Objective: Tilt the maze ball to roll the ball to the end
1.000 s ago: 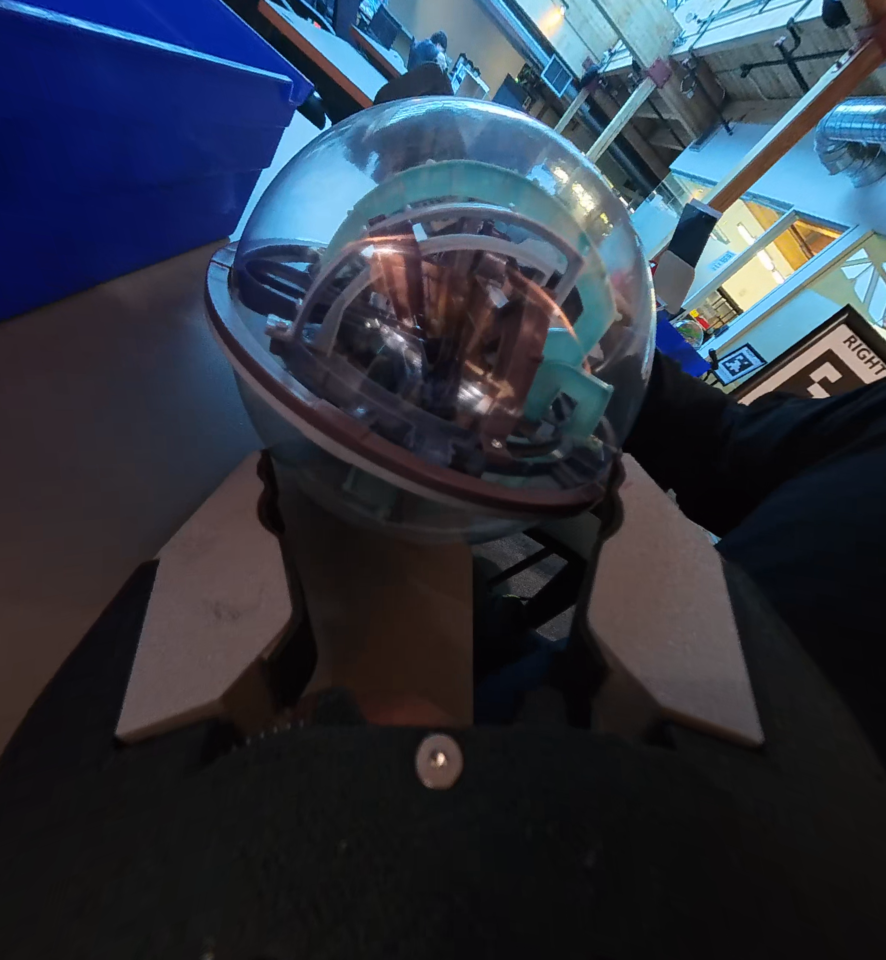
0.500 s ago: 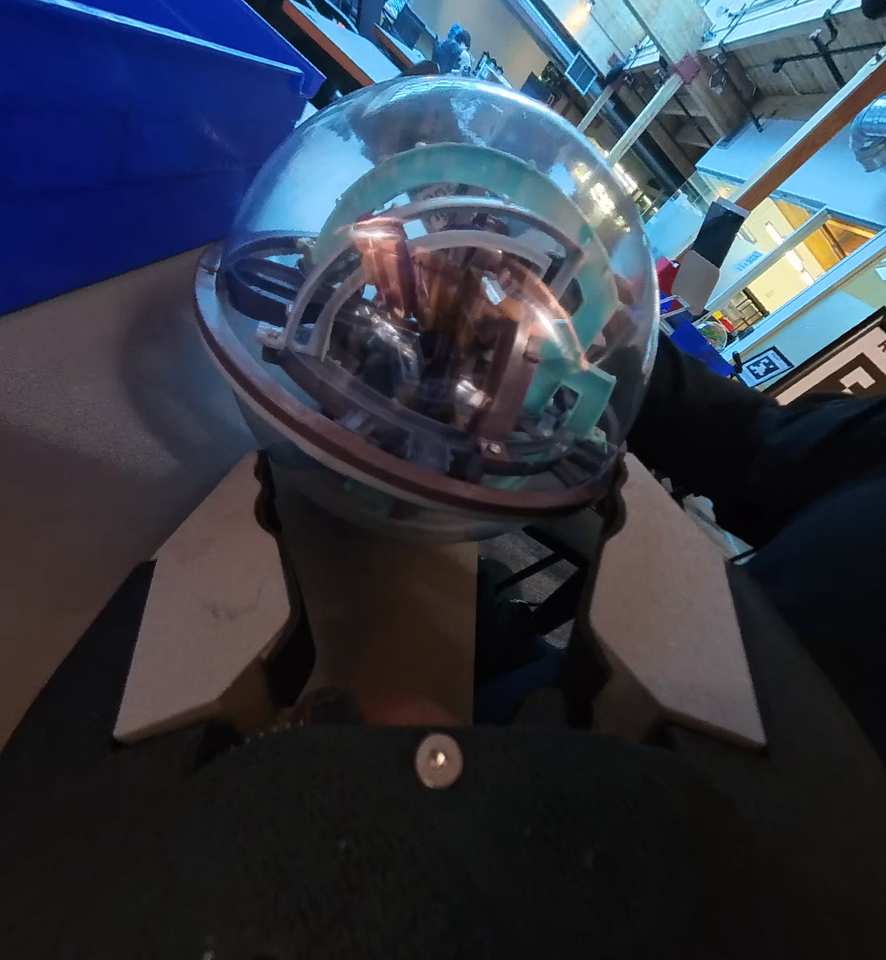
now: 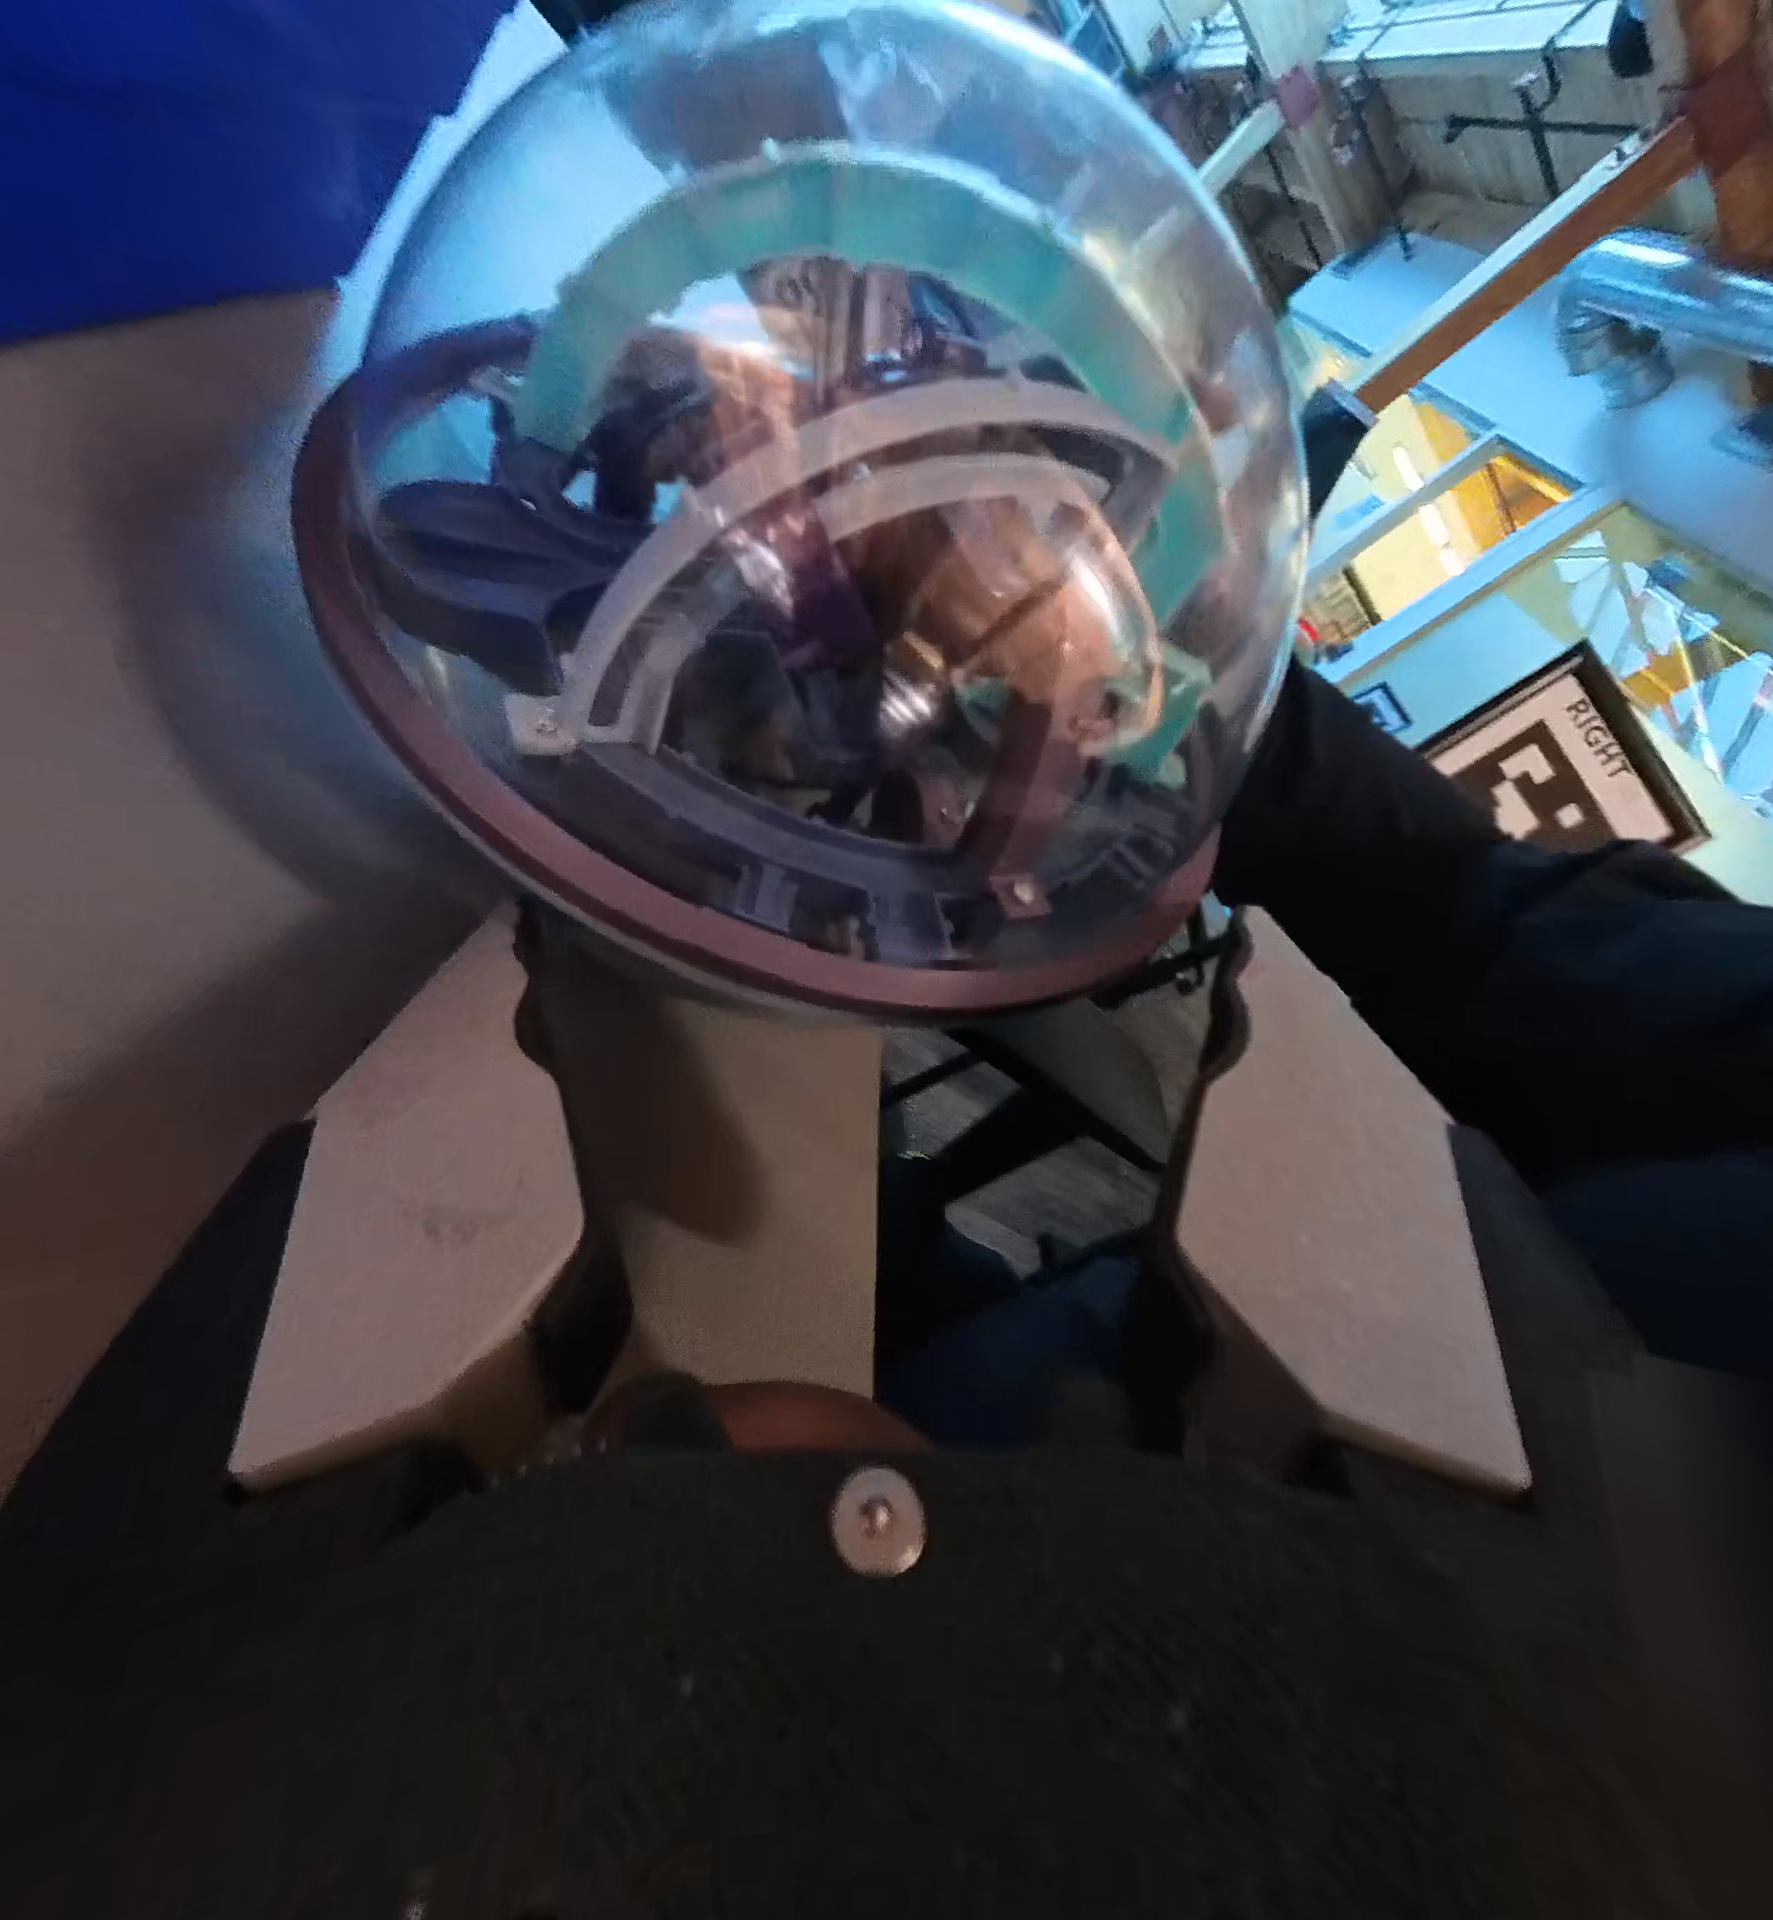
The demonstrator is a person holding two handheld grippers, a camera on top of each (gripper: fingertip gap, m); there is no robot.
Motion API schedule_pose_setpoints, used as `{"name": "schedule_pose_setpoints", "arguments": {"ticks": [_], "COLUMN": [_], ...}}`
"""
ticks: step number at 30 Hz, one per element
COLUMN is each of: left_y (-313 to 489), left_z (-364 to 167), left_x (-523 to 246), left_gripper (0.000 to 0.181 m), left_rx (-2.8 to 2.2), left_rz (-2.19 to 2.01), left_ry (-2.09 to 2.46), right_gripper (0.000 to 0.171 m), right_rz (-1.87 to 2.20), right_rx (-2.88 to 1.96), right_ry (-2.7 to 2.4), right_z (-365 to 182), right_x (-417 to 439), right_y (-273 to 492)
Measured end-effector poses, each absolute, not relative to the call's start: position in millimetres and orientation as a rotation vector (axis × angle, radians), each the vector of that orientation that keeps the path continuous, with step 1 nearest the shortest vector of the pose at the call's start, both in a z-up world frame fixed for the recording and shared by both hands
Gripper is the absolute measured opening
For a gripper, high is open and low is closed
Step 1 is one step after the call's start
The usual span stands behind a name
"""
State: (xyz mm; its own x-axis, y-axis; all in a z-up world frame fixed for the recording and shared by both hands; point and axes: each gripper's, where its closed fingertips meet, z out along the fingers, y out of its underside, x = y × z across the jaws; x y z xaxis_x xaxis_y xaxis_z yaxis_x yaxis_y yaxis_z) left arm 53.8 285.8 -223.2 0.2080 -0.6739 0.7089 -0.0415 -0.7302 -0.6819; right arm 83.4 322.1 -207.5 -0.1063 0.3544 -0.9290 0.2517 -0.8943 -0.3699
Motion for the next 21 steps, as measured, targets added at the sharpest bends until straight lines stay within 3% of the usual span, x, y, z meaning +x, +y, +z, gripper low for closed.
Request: {"name": "schedule_pose_setpoints", "arguments": {"ticks": [21], "left_y": [286.8], "left_z": [-230.8], "left_x": [54.6], "left_gripper": [0.137], "left_rx": [-2.025], "left_rz": [-1.502], "left_ry": [0.618], "right_gripper": [0.153], "right_rz": [2.203], "right_rx": [-2.089], "right_ry": [-0.797], "right_z": [-208.0], "right_x": [69.2], "right_y": [319.1]}}
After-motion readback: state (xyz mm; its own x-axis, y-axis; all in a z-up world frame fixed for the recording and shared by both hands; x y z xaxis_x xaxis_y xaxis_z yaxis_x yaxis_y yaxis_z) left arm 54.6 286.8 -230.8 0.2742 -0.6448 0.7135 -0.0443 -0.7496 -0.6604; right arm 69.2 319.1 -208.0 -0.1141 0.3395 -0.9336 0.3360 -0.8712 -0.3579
